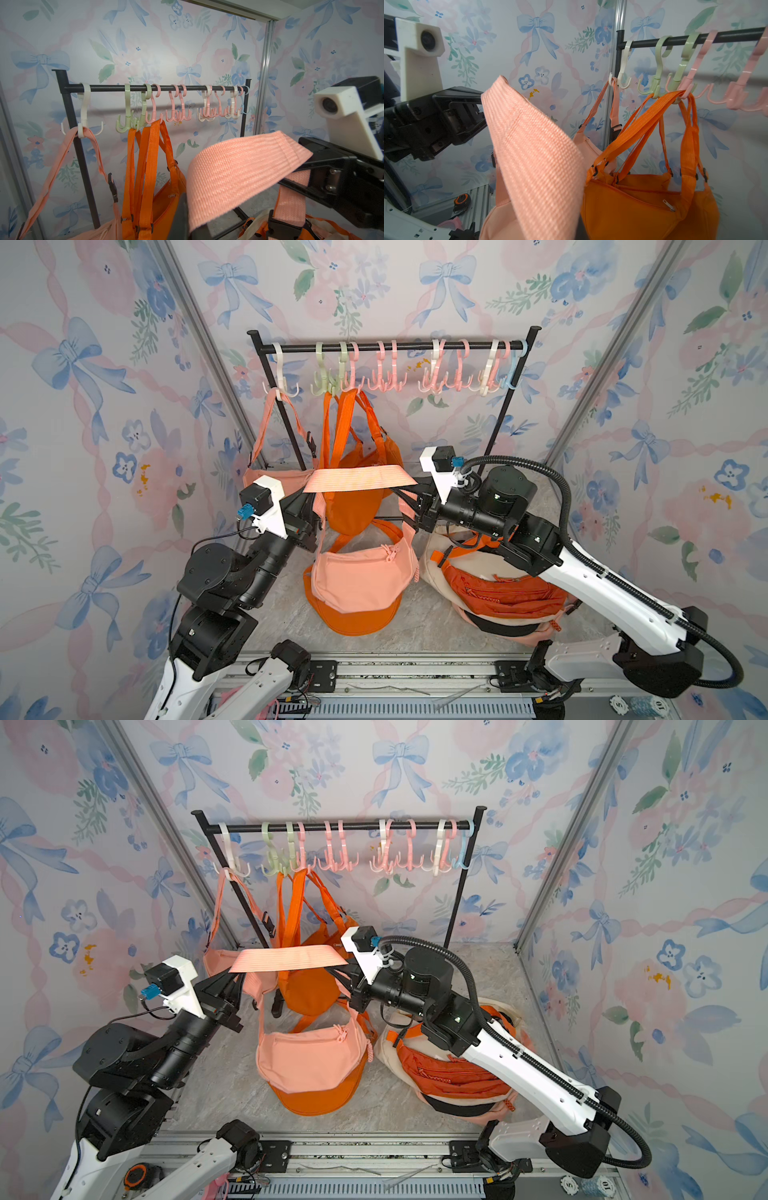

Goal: Take the bag off the hook
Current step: Place the bag inside the bag.

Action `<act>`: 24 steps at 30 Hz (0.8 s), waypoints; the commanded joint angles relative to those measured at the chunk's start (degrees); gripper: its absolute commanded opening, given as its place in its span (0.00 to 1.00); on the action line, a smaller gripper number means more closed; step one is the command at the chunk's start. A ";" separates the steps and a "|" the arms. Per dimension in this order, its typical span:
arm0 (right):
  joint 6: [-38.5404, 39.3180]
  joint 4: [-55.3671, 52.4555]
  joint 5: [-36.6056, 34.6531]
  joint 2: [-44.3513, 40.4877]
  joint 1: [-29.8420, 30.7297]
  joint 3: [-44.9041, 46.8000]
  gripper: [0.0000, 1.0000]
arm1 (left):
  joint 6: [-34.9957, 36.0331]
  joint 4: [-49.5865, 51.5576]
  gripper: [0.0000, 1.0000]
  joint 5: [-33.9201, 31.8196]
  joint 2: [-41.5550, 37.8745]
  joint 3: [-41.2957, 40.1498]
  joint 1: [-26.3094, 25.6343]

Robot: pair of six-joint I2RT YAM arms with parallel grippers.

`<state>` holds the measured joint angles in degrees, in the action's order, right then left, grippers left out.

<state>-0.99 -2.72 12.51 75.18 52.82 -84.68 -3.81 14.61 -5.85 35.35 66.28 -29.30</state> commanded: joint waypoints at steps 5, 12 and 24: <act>-1.53 0.37 -5.46 -3.36 2.86 9.21 0.00 | -5.35 7.35 0.00 -13.55 -8.78 -6.36 0.13; -1.81 0.67 -7.03 4.00 2.10 16.90 0.00 | -16.54 12.01 0.00 -19.69 -9.91 -21.19 0.18; -1.58 -0.28 -9.87 31.62 -4.15 4.25 0.13 | -23.02 -12.43 0.02 -23.43 13.10 -34.92 3.94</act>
<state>-1.69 -2.81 3.79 104.44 50.87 -77.12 -23.97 12.58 -26.81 45.47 31.05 -26.85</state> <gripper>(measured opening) 0.120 0.045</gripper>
